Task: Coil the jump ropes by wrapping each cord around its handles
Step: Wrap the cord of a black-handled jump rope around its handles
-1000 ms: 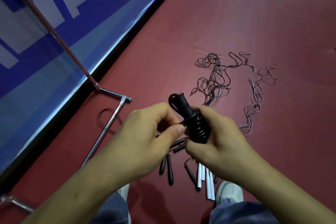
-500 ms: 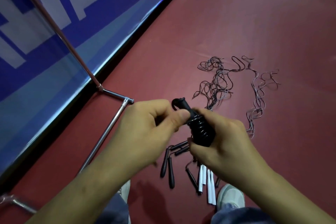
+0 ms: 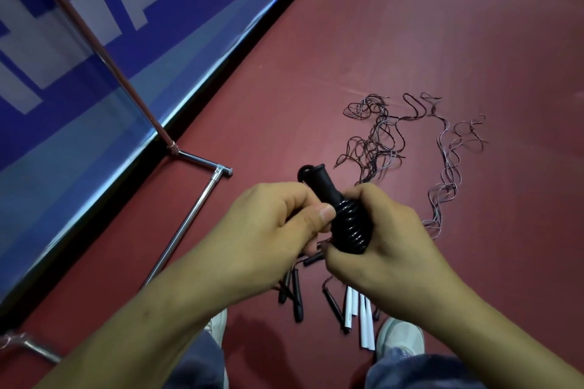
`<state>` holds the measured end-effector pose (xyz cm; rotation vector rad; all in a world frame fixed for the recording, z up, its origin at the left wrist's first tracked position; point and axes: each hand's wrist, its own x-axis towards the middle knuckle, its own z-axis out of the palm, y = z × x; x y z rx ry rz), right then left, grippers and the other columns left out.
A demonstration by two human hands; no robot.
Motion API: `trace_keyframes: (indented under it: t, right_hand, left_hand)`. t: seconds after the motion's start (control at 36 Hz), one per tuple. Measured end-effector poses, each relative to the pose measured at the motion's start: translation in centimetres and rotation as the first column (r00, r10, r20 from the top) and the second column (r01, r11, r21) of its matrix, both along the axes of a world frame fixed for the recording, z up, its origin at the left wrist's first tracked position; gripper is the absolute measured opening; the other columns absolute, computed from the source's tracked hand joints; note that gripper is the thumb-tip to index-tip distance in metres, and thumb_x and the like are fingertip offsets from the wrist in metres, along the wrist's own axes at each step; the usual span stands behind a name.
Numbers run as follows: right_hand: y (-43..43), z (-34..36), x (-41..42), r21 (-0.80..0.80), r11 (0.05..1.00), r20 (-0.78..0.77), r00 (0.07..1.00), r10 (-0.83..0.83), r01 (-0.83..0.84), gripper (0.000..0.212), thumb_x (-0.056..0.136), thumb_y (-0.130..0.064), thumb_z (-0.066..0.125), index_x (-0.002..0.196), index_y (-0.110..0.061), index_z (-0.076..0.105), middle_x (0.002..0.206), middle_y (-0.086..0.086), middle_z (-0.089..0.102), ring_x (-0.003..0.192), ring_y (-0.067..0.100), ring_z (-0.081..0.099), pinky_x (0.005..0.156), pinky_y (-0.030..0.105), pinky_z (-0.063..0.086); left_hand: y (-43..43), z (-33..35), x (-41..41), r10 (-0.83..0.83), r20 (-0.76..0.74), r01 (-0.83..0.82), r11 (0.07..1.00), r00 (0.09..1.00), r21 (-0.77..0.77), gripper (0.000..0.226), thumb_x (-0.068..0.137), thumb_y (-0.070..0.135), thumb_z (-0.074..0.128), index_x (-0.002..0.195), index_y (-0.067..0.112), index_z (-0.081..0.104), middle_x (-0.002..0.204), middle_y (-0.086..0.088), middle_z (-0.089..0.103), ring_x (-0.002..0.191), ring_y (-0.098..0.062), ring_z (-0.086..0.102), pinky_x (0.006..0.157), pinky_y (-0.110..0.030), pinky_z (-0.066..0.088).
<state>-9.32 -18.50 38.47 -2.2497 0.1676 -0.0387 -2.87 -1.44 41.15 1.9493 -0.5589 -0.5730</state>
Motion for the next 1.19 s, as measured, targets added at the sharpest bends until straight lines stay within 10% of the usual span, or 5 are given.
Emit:
trace_keyframes:
  t: [0.14,0.39,0.58,0.92,1.19]
  right_hand:
    - [0.2,0.8,-0.2,0.142,0.990,-0.009,1.000,0.000,0.002,0.032,0.067,-0.028,0.071,0.092,-0.022,0.052,0.076,0.001,0.066,0.064,0.023,0.063,0.058,0.049,0.053]
    - [0.3,1.9,-0.2,0.365,0.931,-0.066,0.997,0.028,-0.002,0.037,0.069,-0.026,0.073,0.090,-0.014,0.045,0.071,0.020,0.058,0.052,0.031,0.053,0.045,0.048,0.046]
    - [-0.4,1.8,0.0,0.438,0.898,-0.102,0.992,0.078,-0.025,0.033,0.072,-0.022,0.073,0.087,-0.015,0.045,0.063,0.007,0.055,0.051,0.022,0.051,0.043,0.041,0.043]
    - [-1.9,2.1,0.0,0.434,0.900,-0.127,0.987,0.094,-0.030,0.036,0.071,-0.014,0.074,0.092,-0.003,0.046,0.061,0.007,0.057,0.044,0.019,0.055,0.042,0.036,0.046]
    - [-1.0,2.5,0.1,0.597,0.802,-0.121,0.991,0.053,0.030,0.052,0.073,-0.053,0.078,0.090,-0.008,0.056,0.067,0.012,0.060,0.048,0.027,0.053,0.043,0.033,0.044]
  left_hand:
    - [0.3,-0.1,0.7,-0.023,0.099,0.030,0.997,0.995,-0.066,0.020,0.098,0.029,0.064,0.083,0.020,0.071,0.066,0.001,0.063,0.058,-0.009,0.054,0.056,-0.021,0.044]
    - [-0.1,-0.4,-0.1,0.091,0.583,-0.016,0.991,0.807,-0.132,0.006,0.090,0.014,0.073,0.086,0.013,0.077,0.073,0.013,0.065,0.066,-0.005,0.059,0.063,-0.013,0.041]
    - [-0.4,-0.7,-1.8,0.196,0.198,-0.128,0.942,0.961,-0.310,0.010,0.083,0.015,0.078,0.089,0.023,0.078,0.080,0.005,0.075,0.071,-0.018,0.071,0.064,-0.024,0.057]
    - [-1.6,-1.3,-1.9,0.038,0.227,0.015,0.974,0.973,-0.226,0.011,0.092,0.017,0.066,0.096,0.015,0.076,0.073,-0.001,0.069,0.064,-0.018,0.063,0.060,-0.033,0.053]
    - [-0.7,-0.5,-1.2,0.109,-0.031,-0.114,0.952,0.994,-0.284,0.025,0.094,0.035,0.060,0.075,0.022,0.067,0.064,-0.002,0.067,0.059,-0.010,0.061,0.059,-0.019,0.046]
